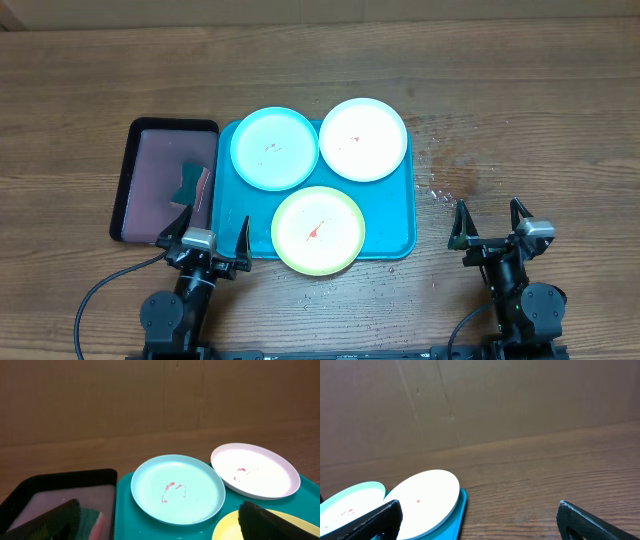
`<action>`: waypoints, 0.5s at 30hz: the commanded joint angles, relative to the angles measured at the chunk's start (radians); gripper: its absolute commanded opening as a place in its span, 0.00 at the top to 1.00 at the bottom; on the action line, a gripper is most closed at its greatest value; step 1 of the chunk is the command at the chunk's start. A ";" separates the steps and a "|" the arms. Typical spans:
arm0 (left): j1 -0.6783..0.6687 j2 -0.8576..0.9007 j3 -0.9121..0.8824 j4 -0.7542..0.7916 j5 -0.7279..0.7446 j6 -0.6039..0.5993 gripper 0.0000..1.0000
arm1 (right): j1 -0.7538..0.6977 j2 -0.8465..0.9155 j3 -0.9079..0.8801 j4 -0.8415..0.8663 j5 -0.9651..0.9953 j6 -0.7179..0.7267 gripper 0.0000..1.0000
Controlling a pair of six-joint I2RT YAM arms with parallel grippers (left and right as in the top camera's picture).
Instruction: Clean dirty plates on tray and stack at the side
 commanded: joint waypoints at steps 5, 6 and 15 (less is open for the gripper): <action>-0.005 -0.007 -0.003 0.000 -0.003 0.019 0.01 | -0.008 -0.007 -0.010 0.006 0.010 -0.006 0.00; -0.005 -0.007 -0.003 0.000 -0.003 0.019 0.00 | -0.008 -0.007 -0.010 0.006 0.010 -0.007 0.00; -0.005 -0.007 -0.003 0.006 -0.007 0.019 0.00 | -0.008 -0.006 -0.010 0.010 -0.006 0.010 0.00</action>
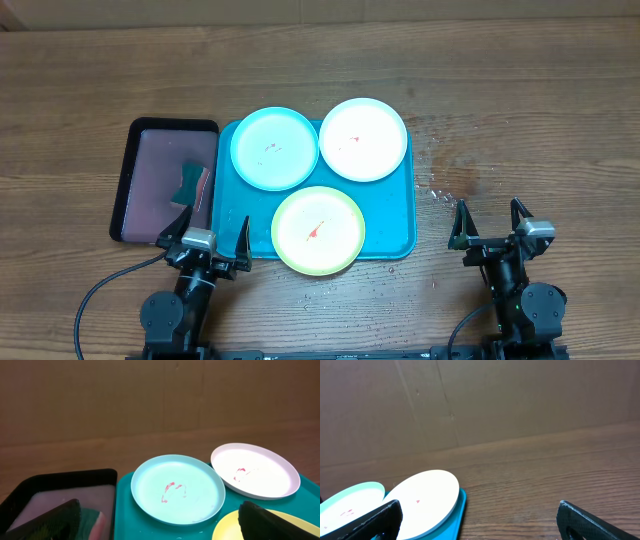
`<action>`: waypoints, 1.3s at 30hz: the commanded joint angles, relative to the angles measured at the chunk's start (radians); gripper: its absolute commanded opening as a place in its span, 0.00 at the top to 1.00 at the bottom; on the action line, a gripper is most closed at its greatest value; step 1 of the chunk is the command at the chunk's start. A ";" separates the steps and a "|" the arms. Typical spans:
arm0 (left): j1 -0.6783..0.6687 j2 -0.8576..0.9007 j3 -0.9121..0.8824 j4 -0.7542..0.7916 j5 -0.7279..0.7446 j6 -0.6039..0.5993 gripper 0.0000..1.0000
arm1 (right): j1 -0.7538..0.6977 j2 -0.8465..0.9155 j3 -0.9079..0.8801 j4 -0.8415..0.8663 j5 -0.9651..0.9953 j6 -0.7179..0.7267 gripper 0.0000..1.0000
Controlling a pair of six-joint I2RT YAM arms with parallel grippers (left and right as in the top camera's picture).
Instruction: Clean dirty plates on tray and stack at the side
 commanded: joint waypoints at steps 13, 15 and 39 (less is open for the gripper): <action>-0.005 -0.005 0.156 -0.242 -0.106 -0.150 0.00 | -0.008 0.078 0.104 -0.042 -0.063 0.030 0.00; -0.005 0.006 0.201 -0.290 -0.113 -0.150 0.00 | -0.008 0.132 0.146 -0.058 -0.073 0.030 0.00; -0.005 0.879 0.950 -0.871 -0.151 -0.150 0.00 | 0.057 1.112 0.942 -0.719 -0.403 -0.105 0.00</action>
